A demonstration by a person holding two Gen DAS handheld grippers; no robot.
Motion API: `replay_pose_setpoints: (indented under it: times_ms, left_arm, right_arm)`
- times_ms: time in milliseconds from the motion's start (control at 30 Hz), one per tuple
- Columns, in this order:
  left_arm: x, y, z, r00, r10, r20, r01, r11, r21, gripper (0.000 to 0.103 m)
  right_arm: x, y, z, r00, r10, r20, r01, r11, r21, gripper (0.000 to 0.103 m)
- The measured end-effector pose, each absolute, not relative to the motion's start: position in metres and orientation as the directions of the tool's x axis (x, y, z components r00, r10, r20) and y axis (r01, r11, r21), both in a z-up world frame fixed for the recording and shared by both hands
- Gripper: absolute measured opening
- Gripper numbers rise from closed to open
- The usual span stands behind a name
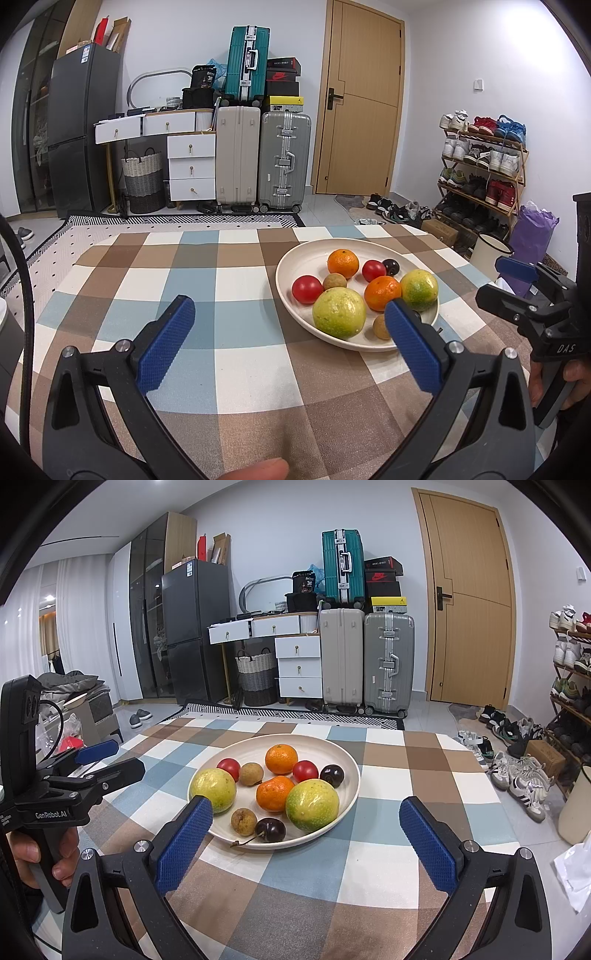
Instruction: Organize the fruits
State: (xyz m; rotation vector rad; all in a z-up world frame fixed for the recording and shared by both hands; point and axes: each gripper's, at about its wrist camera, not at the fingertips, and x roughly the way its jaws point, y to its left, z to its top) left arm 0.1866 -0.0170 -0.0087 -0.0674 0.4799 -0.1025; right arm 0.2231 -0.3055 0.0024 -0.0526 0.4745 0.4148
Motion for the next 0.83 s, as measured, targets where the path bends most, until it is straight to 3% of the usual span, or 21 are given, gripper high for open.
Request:
replay_pose_setpoints:
  times_ms: [833]
  left_arm:
    - [0.1868,-0.0162,-0.0074,0.886,-0.114,-0.450,0.086,0.993,-0.082,0.103]
  right_arm:
    - [0.2234,-0.3058,0.0029,0.807,0.376,-0.455,-0.400,0.915,0.046,0.103]
